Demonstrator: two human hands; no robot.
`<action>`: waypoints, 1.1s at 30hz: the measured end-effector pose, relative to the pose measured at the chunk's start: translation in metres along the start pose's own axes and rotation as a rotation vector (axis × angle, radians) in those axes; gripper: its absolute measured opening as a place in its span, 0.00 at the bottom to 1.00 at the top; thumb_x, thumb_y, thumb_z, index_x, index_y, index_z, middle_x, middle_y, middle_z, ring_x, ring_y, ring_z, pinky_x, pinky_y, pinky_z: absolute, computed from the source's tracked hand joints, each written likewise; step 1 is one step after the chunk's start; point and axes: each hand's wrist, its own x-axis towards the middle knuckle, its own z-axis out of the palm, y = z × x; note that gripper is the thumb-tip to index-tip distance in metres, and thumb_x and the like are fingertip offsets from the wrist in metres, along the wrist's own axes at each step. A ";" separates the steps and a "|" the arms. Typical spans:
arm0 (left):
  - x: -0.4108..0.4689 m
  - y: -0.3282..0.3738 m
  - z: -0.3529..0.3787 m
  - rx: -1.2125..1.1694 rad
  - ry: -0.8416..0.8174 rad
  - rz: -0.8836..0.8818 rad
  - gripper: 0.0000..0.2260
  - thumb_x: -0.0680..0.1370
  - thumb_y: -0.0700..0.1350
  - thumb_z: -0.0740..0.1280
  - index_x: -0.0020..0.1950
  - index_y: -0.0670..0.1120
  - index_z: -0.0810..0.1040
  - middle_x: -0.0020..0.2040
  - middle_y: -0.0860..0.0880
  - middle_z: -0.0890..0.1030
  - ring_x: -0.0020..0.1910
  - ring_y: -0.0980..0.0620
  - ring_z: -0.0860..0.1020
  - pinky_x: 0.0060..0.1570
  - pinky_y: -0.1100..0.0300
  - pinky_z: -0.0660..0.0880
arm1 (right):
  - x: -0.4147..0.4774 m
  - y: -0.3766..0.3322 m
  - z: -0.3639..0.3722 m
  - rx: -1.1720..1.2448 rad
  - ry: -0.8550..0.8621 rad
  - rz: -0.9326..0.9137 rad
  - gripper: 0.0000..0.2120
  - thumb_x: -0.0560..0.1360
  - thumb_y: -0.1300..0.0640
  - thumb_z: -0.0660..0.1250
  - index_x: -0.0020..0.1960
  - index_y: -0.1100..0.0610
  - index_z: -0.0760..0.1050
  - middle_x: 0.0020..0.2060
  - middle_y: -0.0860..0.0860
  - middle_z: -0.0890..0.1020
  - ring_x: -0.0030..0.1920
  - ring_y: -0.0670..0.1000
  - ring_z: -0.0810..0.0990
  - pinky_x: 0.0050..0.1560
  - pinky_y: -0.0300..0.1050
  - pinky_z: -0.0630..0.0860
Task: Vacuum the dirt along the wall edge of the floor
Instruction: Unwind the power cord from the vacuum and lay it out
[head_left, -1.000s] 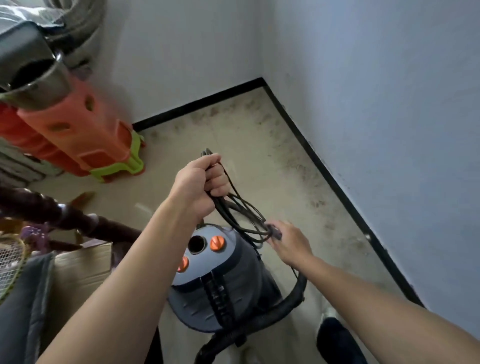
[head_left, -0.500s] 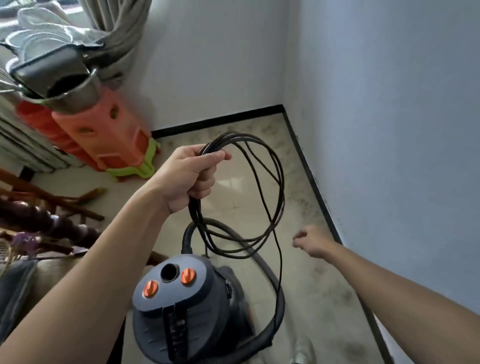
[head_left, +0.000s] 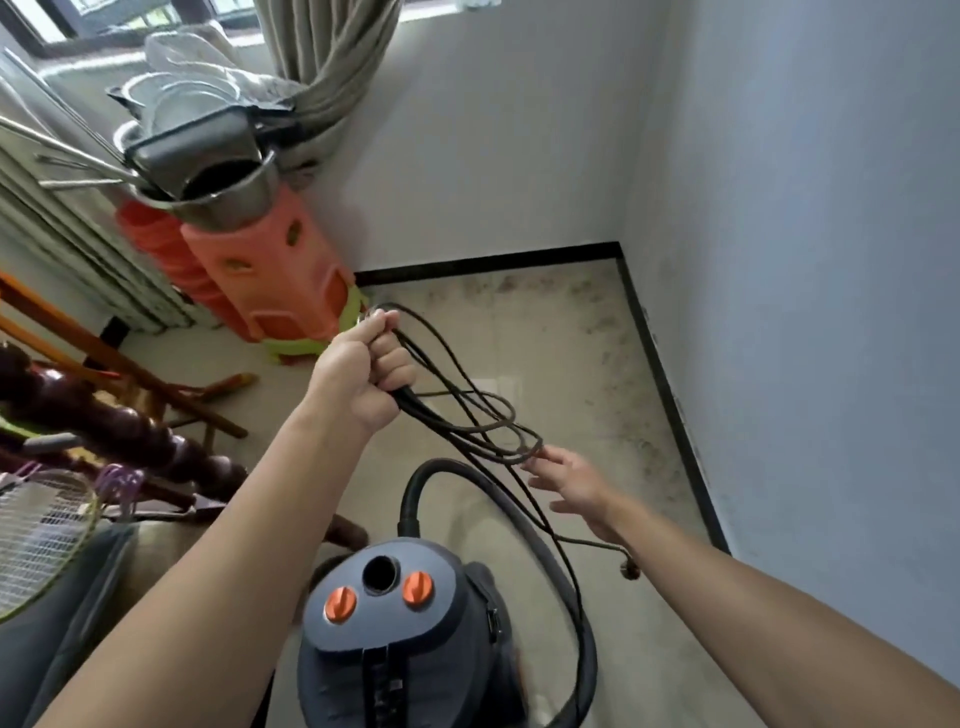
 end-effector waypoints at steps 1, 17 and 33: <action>0.004 0.000 0.000 -0.057 0.016 -0.019 0.13 0.83 0.43 0.57 0.39 0.44 0.71 0.22 0.54 0.57 0.18 0.58 0.55 0.17 0.66 0.53 | 0.001 -0.006 -0.001 0.001 -0.013 -0.002 0.07 0.82 0.50 0.62 0.59 0.45 0.75 0.65 0.50 0.79 0.65 0.52 0.76 0.64 0.53 0.70; 0.067 0.032 0.056 -0.527 0.141 -0.112 0.18 0.84 0.45 0.55 0.33 0.46 0.62 0.22 0.53 0.59 0.17 0.56 0.56 0.17 0.65 0.54 | 0.055 -0.089 0.023 -0.217 -0.341 -0.079 0.13 0.75 0.55 0.73 0.57 0.43 0.78 0.62 0.45 0.78 0.61 0.44 0.76 0.56 0.45 0.72; 0.187 0.044 0.079 -0.533 0.653 0.078 0.15 0.80 0.37 0.47 0.35 0.47 0.61 0.29 0.50 0.62 0.24 0.52 0.60 0.29 0.61 0.65 | 0.169 -0.152 -0.083 -0.503 -0.658 -0.021 0.09 0.81 0.51 0.65 0.44 0.54 0.76 0.43 0.53 0.84 0.43 0.48 0.82 0.45 0.39 0.72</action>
